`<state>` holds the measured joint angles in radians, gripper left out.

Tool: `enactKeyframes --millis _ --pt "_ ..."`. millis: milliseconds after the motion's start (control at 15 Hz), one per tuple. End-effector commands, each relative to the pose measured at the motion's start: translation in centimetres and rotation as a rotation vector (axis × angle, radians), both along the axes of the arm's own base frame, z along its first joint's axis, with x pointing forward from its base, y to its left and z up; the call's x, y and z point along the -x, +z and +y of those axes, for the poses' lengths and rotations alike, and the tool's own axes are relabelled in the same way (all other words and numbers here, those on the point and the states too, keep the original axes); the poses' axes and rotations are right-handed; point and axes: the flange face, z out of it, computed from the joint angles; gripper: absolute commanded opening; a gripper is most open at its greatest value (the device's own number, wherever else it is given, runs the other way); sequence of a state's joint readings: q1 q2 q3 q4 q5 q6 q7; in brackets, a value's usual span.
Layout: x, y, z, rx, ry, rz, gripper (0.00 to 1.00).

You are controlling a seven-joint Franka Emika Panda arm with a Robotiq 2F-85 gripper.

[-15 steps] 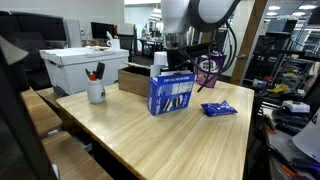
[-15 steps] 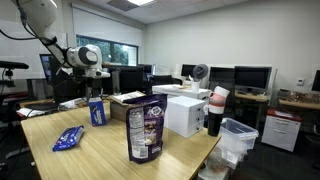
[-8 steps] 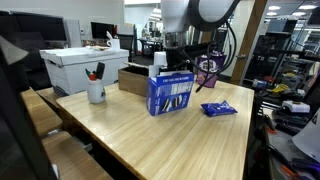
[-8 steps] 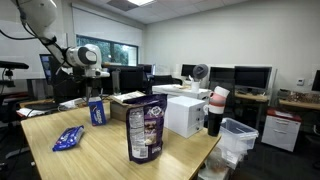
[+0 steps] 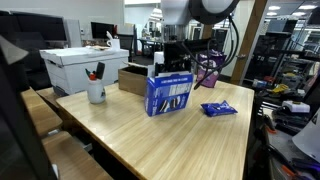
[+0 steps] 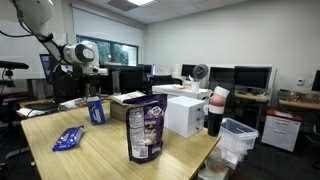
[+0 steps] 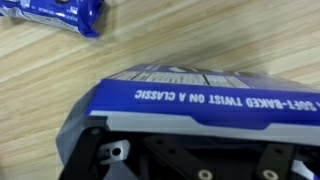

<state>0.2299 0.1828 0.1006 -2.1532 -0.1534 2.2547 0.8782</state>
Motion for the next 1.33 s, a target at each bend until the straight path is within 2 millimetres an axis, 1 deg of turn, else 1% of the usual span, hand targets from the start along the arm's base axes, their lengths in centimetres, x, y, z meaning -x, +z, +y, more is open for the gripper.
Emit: enactKeyframes --millis 0,400,733,1267 --pt "0.8 0.8 0.9 -0.026 0.009 -0.026 1.0" --pt "0.4 0.2 1.2 -0.056 0.009 -0.061 1.0" --pt "-0.3 -0.9 1.3 -0.074 0.011 -0.071 1.0" --pt "0.4 -4.8 2.2 -0.095 -0.004 -0.001 1.0"
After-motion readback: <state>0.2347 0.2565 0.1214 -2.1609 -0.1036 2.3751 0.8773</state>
